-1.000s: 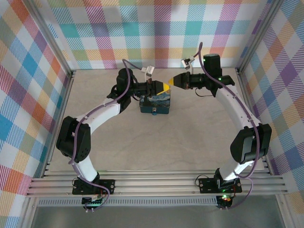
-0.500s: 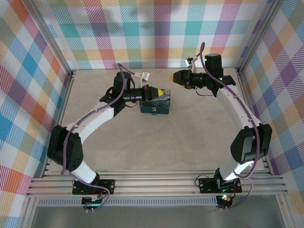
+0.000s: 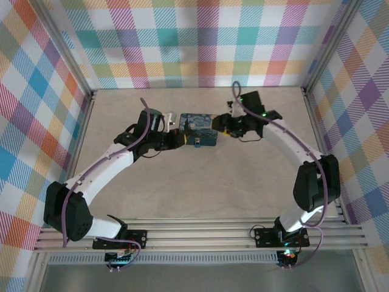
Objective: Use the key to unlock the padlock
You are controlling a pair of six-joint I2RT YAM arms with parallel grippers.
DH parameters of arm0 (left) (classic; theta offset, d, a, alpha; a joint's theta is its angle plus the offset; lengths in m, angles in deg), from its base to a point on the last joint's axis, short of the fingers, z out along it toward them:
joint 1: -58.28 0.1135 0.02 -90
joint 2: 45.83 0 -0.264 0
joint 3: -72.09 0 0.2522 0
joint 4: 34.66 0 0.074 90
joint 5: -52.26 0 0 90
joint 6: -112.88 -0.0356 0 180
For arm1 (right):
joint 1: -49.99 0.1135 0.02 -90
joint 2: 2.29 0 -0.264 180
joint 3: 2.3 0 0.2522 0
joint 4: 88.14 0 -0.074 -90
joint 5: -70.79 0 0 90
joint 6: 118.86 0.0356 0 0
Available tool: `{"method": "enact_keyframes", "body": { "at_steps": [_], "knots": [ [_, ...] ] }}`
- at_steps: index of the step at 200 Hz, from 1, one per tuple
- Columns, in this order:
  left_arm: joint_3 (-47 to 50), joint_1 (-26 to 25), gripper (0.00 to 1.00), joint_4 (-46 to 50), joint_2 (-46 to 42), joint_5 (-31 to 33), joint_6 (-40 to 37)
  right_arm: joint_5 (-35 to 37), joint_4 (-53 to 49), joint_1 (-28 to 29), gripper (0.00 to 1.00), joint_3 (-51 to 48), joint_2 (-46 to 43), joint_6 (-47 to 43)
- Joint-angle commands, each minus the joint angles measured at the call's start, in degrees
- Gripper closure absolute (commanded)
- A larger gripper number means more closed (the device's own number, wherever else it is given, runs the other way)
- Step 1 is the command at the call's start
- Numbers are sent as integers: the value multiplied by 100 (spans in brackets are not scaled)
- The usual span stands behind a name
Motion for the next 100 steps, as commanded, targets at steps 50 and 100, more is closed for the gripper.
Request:
{"method": "enact_keyframes", "body": {
  "at_steps": [50, 100],
  "knots": [
    [545, 41, 100, 880, -361, 761, 278, 3139, 320, 1628, 39, 341, 1297, -18],
    [799, 39, 100, 857, -464, 812, 296, 3612, -86, 1769, 39, 1266, 2330, 259]
  ]
}}
